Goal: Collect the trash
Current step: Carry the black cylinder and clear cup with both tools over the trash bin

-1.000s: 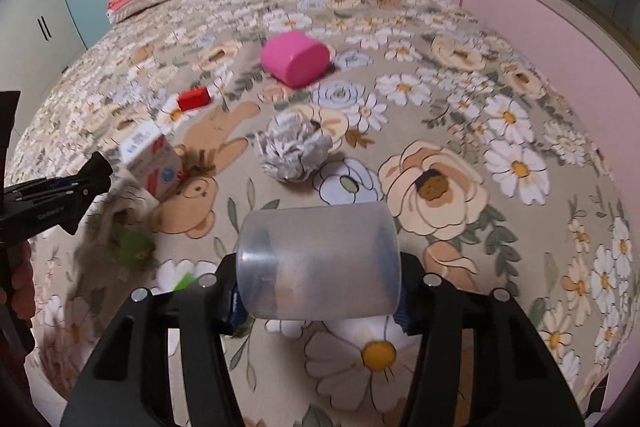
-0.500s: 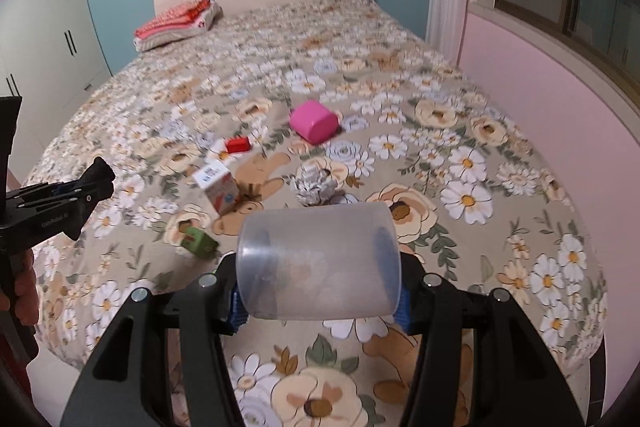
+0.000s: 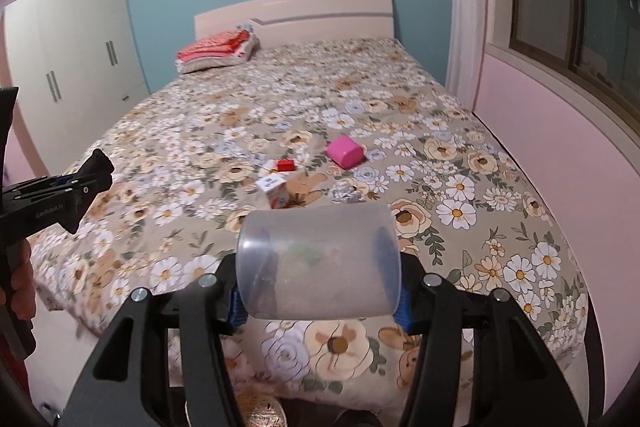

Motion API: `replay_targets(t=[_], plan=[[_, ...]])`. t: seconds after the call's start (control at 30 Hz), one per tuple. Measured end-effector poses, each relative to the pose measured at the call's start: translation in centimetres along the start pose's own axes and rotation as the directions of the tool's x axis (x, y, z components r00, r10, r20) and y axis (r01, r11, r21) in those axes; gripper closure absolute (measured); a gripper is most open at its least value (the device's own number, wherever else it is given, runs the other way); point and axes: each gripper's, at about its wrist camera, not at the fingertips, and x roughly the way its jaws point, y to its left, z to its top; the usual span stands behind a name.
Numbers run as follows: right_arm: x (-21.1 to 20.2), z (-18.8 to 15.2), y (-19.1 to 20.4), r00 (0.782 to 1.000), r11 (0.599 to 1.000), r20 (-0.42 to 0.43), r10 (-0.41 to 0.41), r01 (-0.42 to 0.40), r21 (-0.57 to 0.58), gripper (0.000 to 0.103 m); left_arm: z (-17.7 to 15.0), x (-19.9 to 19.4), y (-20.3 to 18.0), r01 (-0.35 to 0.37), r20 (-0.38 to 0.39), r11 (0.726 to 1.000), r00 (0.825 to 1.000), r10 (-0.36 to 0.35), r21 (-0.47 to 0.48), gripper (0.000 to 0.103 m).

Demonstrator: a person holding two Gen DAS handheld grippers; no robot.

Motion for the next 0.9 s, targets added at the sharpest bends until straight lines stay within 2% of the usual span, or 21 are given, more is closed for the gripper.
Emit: replay_targets(t=[0.23, 0.37, 0.6, 0.9], plan=[[-4.9, -2.2, 2.0, 0.996, 0.995, 0.034, 0.084, -0.082, -0.056, 0.046, -4.6, -6.5, 0.6, -0.030, 0.043, 0.999, 0.999, 0.032, -0.027, 0.069], [-6.5, -4.0, 3.1, 0.992, 0.989, 0.025, 0.121, -0.118, -0.093, 0.046, -7.8, -8.5, 0.9, -0.036, 0.040, 0.998, 0.998, 0.038, -0.048, 0.069], [-6.9, -7.8, 5.0, 0.986, 0.976, -0.043, 0.163, -0.168, -0.141, 0.046, -13.7, -8.3, 0.6, -0.030, -0.027, 0.999, 0.999, 0.029, -0.031, 0.069], [-3.5, -14.0, 8.0, 0.962, 0.959, -0.195, 0.193, -0.226, -0.169, 0.046, -21.5, -4.3, -0.4, 0.008, -0.164, 0.999, 0.986, -0.013, -0.034, 0.069]])
